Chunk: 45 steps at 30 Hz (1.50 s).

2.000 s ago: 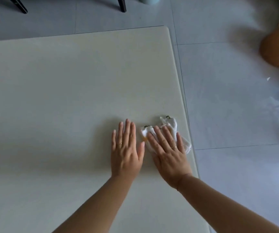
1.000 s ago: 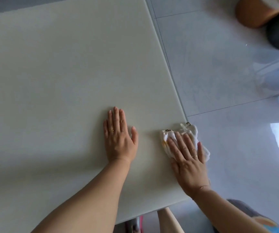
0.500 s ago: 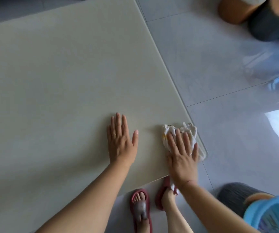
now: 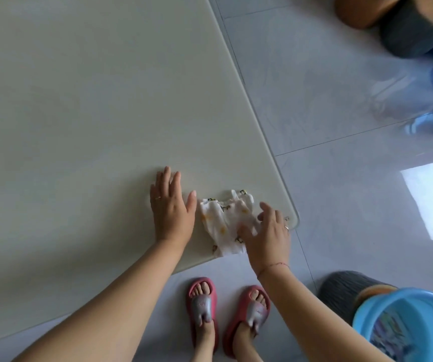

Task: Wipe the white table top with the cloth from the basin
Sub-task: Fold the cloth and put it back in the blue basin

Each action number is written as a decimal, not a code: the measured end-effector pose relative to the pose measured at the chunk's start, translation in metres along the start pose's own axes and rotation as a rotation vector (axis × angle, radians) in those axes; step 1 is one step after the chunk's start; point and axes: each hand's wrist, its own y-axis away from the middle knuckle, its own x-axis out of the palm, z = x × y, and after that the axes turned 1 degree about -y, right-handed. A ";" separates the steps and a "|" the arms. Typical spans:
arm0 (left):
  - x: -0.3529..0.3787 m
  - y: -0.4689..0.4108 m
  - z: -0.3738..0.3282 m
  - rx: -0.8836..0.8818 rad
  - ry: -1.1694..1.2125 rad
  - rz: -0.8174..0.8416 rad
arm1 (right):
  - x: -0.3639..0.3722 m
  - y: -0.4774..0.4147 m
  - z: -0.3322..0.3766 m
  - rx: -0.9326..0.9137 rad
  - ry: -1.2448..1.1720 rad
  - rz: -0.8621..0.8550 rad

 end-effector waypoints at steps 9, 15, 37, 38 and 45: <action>-0.015 0.063 -0.064 -0.740 0.396 0.238 | -0.012 0.001 0.015 0.268 -0.528 0.311; -0.072 0.043 -0.090 -0.773 1.080 0.504 | -0.088 0.021 0.037 0.133 -1.055 0.483; -0.215 0.080 -0.375 0.160 0.927 0.706 | -0.390 0.140 -0.035 -0.136 -1.209 -0.294; -0.210 0.084 -0.384 0.202 0.914 0.751 | -0.393 0.146 -0.046 -0.130 -1.213 -0.327; -0.162 0.135 -0.433 0.540 0.691 1.032 | -0.386 0.197 -0.145 -0.030 -1.153 -0.515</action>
